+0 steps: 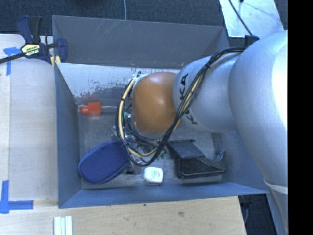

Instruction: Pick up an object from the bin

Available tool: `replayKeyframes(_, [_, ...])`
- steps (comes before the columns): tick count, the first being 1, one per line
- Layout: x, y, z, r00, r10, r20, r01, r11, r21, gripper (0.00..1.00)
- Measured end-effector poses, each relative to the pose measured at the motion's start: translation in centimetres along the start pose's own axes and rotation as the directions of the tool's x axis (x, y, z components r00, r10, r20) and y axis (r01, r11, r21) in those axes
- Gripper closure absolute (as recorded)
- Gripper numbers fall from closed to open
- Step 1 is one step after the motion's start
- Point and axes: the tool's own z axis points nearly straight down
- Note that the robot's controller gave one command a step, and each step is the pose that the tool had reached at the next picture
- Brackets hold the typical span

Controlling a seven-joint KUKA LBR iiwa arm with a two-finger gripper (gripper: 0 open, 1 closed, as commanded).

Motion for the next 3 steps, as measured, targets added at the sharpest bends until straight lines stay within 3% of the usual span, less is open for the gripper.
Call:
replayKeyframes(1, [-0.1,0.1,-0.3,1.000,0.001,0.003,-0.001,1.000,-0.001,1.00])
replayKeyframes(2, [0.6,6.9,-12.0,0.999,-0.046,0.014,0.046,0.999,-0.002,1.00])
replayKeyframes(3, [0.8,6.6,-11.6,0.999,-0.041,0.006,0.041,0.999,0.000,0.00])
